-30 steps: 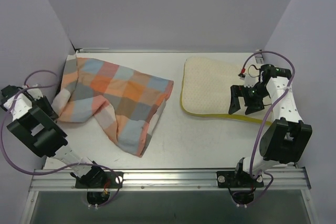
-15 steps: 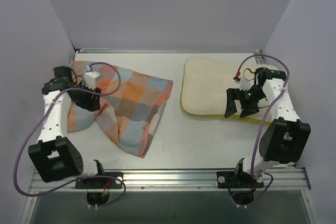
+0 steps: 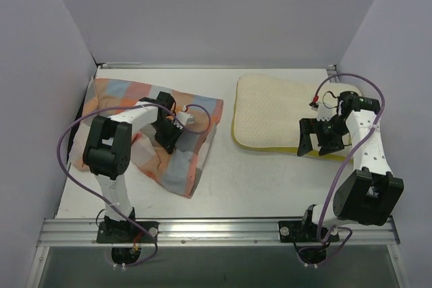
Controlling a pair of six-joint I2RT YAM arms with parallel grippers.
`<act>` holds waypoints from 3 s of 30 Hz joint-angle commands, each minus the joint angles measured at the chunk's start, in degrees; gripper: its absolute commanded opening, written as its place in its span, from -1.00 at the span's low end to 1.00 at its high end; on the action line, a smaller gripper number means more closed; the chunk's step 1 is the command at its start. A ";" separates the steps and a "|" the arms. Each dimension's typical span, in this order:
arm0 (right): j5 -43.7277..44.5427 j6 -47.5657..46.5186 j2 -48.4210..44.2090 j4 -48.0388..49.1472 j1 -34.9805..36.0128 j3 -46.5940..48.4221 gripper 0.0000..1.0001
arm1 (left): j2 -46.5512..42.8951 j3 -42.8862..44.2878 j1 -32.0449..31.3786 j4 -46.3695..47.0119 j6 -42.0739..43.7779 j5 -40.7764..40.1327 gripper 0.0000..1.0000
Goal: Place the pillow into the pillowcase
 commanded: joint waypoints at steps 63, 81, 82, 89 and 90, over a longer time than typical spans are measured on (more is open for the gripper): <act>-3.03 -1.07 -4.94 -5.11 -2.45 -3.21 0.85 | -1.82 17.18 1.05 8.11 -17.96 20.87 -1.00; -4.44 -0.72 -3.36 -3.36 -1.84 -1.99 0.89 | 5.20 20.24 6.87 8.80 -14.97 16.91 -0.08; -4.18 -0.81 -3.36 -3.00 -1.49 -1.55 0.92 | 5.11 20.68 6.60 8.81 -14.97 17.44 0.04; 5.13 -3.61 -2.83 3.85 3.25 4.42 1.00 | 6.60 23.67 3.53 8.89 -15.41 17.45 0.95; 7.49 -4.14 -2.05 5.60 3.87 5.39 1.00 | 7.04 23.94 2.48 8.89 -15.58 16.84 0.95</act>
